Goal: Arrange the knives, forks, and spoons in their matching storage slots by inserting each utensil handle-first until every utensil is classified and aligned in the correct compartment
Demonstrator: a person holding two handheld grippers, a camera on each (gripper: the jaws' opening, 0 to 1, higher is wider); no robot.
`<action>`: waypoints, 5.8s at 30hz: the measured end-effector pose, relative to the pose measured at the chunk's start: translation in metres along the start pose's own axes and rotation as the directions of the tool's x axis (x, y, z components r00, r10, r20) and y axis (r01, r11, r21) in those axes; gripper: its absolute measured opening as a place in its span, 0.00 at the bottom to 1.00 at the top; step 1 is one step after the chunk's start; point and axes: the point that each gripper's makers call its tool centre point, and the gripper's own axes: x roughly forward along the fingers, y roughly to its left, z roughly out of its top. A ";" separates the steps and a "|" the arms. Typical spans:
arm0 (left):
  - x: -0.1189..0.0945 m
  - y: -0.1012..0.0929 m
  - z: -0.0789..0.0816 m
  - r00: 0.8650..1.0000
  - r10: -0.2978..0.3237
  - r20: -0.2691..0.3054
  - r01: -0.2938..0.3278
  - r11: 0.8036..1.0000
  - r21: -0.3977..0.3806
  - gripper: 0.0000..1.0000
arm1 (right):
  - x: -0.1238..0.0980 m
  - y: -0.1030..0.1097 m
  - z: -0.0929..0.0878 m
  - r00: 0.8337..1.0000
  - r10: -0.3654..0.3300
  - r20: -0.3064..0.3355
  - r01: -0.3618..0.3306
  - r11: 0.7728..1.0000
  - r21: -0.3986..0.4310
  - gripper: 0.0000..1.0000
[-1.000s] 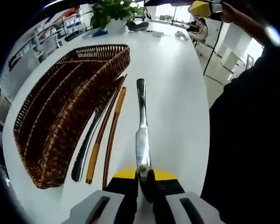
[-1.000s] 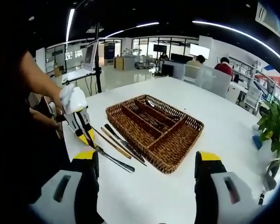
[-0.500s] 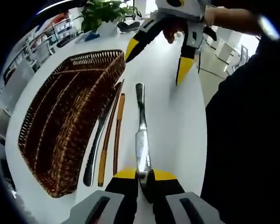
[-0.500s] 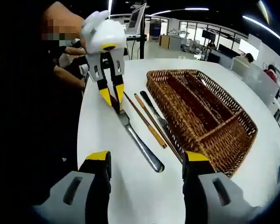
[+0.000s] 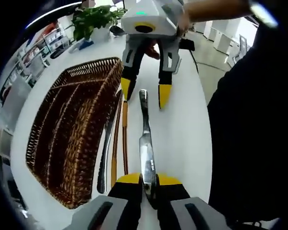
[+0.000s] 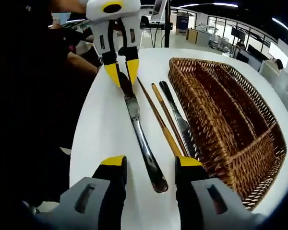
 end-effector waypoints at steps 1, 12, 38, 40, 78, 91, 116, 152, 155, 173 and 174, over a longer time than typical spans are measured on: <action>-0.001 0.000 0.000 1.000 0.001 0.000 -0.001 1.000 0.007 0.09 | 0.002 0.002 0.002 1.000 0.013 0.009 -0.013 1.000 -0.014 0.40; -0.002 0.003 -0.001 1.000 -0.001 -0.014 0.002 0.999 0.044 0.02 | 0.016 0.007 0.004 0.995 0.094 -0.024 -0.096 0.988 -0.124 0.18; -0.005 0.012 -0.009 0.996 0.045 0.071 -0.038 0.995 -0.092 0.24 | 0.016 0.019 0.006 0.990 0.128 -0.058 -0.135 0.980 -0.145 0.00; -0.008 0.016 -0.009 0.992 0.082 0.096 -0.068 0.988 -0.139 0.32 | 0.010 0.018 0.009 0.993 0.105 -0.049 -0.111 0.985 -0.132 0.00; -0.130 0.055 -0.015 0.795 0.495 0.351 -0.177 0.743 -0.645 1.00 | -0.134 -0.020 0.105 0.952 -0.286 0.107 0.305 0.891 -0.336 0.00; -0.167 0.053 -0.013 0.763 0.521 0.384 -0.190 0.748 -0.636 1.00 | -0.153 -0.032 0.119 0.943 -0.310 0.120 0.332 0.874 -0.356 0.00; -0.193 0.032 -0.023 0.714 0.561 0.419 -0.210 0.743 -0.635 1.00 | -0.158 -0.042 0.136 0.933 -0.341 0.117 0.359 0.850 -0.385 0.00; -0.196 0.049 -0.045 0.703 0.582 0.408 -0.229 0.728 -0.646 1.00 | -0.130 -0.112 0.141 0.914 -0.401 0.066 0.384 0.799 -0.463 0.00; -0.196 0.050 -0.047 0.702 0.588 0.401 -0.236 0.724 -0.649 1.00 | -0.130 -0.118 0.142 0.909 -0.410 0.068 0.392 0.792 -0.467 0.00; -0.194 0.052 -0.053 0.692 0.605 0.394 -0.235 0.704 -0.670 1.00 | -0.127 -0.128 0.140 0.895 -0.442 0.062 0.415 0.772 -0.482 0.00; -0.194 0.051 -0.053 0.690 0.607 0.394 -0.234 0.702 -0.672 1.00 | -0.127 -0.128 0.140 0.895 -0.443 0.062 0.415 0.771 -0.484 0.00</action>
